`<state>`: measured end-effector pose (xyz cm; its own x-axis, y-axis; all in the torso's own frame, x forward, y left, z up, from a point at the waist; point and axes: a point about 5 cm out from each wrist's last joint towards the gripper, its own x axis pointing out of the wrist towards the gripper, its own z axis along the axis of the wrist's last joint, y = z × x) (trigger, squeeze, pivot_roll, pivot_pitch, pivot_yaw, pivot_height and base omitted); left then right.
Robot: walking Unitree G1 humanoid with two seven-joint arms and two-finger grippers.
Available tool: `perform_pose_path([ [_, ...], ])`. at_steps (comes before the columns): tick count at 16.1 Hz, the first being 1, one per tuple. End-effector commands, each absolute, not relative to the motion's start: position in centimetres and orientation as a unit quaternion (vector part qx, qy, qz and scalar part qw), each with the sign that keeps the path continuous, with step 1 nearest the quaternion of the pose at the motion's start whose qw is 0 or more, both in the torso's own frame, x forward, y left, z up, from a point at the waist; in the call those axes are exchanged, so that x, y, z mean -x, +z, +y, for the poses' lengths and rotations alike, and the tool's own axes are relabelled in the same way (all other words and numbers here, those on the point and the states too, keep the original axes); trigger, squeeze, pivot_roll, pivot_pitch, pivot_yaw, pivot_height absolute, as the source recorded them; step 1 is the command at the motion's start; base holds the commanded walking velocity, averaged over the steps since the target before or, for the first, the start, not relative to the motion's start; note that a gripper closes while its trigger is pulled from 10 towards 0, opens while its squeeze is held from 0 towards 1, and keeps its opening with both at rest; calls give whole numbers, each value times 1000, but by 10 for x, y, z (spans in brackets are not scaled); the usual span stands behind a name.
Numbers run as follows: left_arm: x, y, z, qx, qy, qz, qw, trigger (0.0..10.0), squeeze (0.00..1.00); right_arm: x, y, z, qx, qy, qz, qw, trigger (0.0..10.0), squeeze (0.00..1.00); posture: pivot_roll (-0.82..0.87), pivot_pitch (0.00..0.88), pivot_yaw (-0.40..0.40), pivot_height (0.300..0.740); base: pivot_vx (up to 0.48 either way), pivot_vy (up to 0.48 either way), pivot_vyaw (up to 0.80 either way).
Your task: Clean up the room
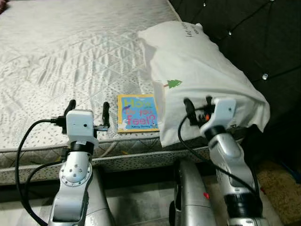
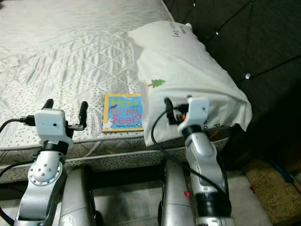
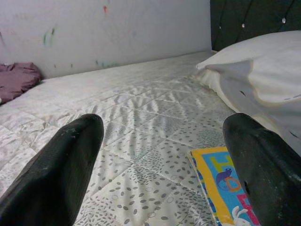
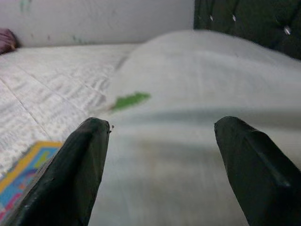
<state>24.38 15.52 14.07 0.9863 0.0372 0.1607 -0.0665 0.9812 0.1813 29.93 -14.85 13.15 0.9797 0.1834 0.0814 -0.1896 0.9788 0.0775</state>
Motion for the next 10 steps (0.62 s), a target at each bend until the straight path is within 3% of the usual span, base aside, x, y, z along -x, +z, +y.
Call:
perform_pose_path([
  [1,-245,145,153,-96,20,-95,991,10000,0,-301,132,-151,-49,85,-37,994,10000,0,27,0,-36,522,0,0,0],
  [10,-256,140,145,-80,31,-56,995,10000,0,-301,131,-157,-74,63,-35,995,10000,0,1,0,-19,617,0,0,0],
])
